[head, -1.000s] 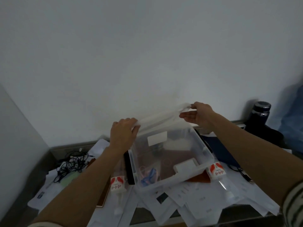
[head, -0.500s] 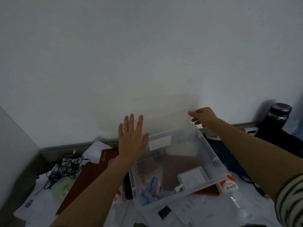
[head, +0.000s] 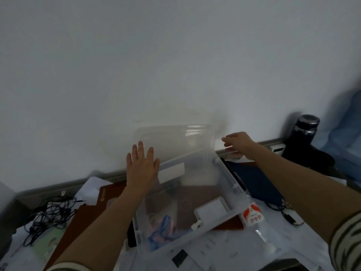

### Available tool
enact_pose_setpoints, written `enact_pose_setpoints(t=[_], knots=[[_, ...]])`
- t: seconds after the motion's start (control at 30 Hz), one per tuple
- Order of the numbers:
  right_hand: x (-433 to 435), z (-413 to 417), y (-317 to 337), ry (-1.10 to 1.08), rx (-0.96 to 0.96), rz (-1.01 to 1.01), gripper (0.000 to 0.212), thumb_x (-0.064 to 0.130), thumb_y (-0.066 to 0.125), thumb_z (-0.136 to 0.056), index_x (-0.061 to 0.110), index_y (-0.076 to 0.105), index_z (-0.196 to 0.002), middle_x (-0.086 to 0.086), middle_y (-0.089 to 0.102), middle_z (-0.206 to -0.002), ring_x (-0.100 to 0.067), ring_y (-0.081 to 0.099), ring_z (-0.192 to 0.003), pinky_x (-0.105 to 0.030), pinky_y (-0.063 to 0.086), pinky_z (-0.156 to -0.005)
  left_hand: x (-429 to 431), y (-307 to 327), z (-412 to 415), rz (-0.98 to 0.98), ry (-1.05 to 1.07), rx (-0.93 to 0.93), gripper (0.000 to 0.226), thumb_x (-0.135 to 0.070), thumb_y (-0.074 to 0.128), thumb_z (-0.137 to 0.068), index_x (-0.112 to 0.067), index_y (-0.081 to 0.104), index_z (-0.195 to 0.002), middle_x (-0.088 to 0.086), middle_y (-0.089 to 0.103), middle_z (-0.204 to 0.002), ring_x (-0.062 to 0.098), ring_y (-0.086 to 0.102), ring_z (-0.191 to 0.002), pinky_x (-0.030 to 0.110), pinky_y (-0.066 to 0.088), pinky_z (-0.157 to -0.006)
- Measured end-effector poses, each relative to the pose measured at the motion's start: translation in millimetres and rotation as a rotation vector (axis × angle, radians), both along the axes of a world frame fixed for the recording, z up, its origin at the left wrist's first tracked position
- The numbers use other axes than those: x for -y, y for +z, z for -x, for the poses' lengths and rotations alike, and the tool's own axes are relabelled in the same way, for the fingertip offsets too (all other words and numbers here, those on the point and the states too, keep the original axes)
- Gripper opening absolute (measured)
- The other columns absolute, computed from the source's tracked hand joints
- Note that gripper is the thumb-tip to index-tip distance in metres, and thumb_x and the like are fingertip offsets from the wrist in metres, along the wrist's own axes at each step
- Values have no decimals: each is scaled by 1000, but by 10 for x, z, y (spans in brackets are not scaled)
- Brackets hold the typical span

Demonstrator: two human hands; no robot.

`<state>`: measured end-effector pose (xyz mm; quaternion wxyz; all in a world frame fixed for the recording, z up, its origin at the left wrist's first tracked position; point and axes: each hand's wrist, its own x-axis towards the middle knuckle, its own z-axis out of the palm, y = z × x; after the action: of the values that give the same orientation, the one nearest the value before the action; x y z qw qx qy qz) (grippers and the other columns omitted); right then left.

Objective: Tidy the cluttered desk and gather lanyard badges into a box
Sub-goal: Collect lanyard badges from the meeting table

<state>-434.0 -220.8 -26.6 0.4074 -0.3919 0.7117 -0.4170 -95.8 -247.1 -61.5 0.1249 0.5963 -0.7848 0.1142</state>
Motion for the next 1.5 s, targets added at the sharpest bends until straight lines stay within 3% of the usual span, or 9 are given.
enact_pose_setpoints(t=[0.27, 0.43, 0.57, 0.67, 0.77, 1.0, 1.13, 1.3, 1.5], knots=[[-737, 87, 27, -82, -239, 17, 29, 25, 68, -89, 9, 62, -113, -13, 69, -90, -21, 64, -73, -25, 49, -52, -417, 266, 335, 75, -189, -69, 41, -32, 52, -95, -9, 56, -129, 21, 43, -144, 38, 41, -131, 50, 35, -105], [-1303, 298, 72, -21, -616, -2, 25, 31, 64, -89, 12, 69, -106, -3, 69, -98, -22, 65, -86, -36, 56, -77, -806, 447, 850, 4, -418, -123, 26, -28, 48, -93, -12, 64, -107, 9, 66, -102, 29, 62, -90, 39, 47, -78], [-1917, 649, 103, -47, -737, -41, 21, 34, 65, -87, 20, 72, -101, 0, 70, -95, -17, 64, -81, -34, 55, -75, -1273, 490, 1448, -44, -610, -126, 20, -33, 45, -97, -20, 61, -99, -2, 67, -89, 14, 57, -69, 27, 46, -65], [-2488, 1017, 102, -41, -802, -87, 25, 40, 64, -87, 22, 70, -104, 7, 67, -96, -16, 64, -87, -31, 52, -78, -1645, 524, 2038, -65, -748, -112, 19, -33, 46, -97, -21, 61, -96, -2, 67, -87, 12, 57, -71, 26, 49, -68], [-3192, 1480, 70, -60, -880, -197, 25, 39, 60, -88, 21, 70, -101, 1, 69, -100, -19, 63, -89, -30, 48, -76, -2096, 490, 2726, -84, -857, -102, 20, -31, 45, -96, -17, 60, -96, 2, 68, -89, 22, 62, -81, 34, 50, -70], [-5224, 2732, -124, -297, -850, -408, 34, 41, 59, -91, 24, 64, -120, 1, 67, -116, -20, 62, -104, -31, 47, -88, -3530, 199, 4467, -264, -1062, -123, 17, -33, 50, -94, -21, 61, -92, -3, 67, -85, 14, 62, -78, 29, 47, -72], [-6184, 3248, -246, -389, -781, -522, 37, 43, 58, -92, 23, 62, -123, -1, 66, -118, -21, 61, -106, -33, 48, -91, -4164, 36, 5225, -338, -1199, -49, 21, -32, 48, -95, -16, 62, -96, 4, 67, -89, 20, 62, -80, 36, 54, -79], [-7161, 3879, -412, -538, -714, -592, 35, 41, 59, -92, 22, 63, -121, 0, 66, -118, -20, 61, -104, -34, 49, -88, -4814, -62, 6299, -322, -1348, 37, 24, -35, 47, -95, -20, 61, -107, 1, 68, -94, 21, 60, -85, 28, 38, -68], [-8252, 4804, -513, -780, -629, -711, 36, 41, 59, -92, 22, 62, -122, -1, 65, -119, -22, 61, -107, -37, 50, -92, -5727, -236, 7974, -370, -1516, 134, 24, -35, 49, -94, -21, 61, -110, 3, 70, -97, 23, 64, -87, 33, 51, -77]])
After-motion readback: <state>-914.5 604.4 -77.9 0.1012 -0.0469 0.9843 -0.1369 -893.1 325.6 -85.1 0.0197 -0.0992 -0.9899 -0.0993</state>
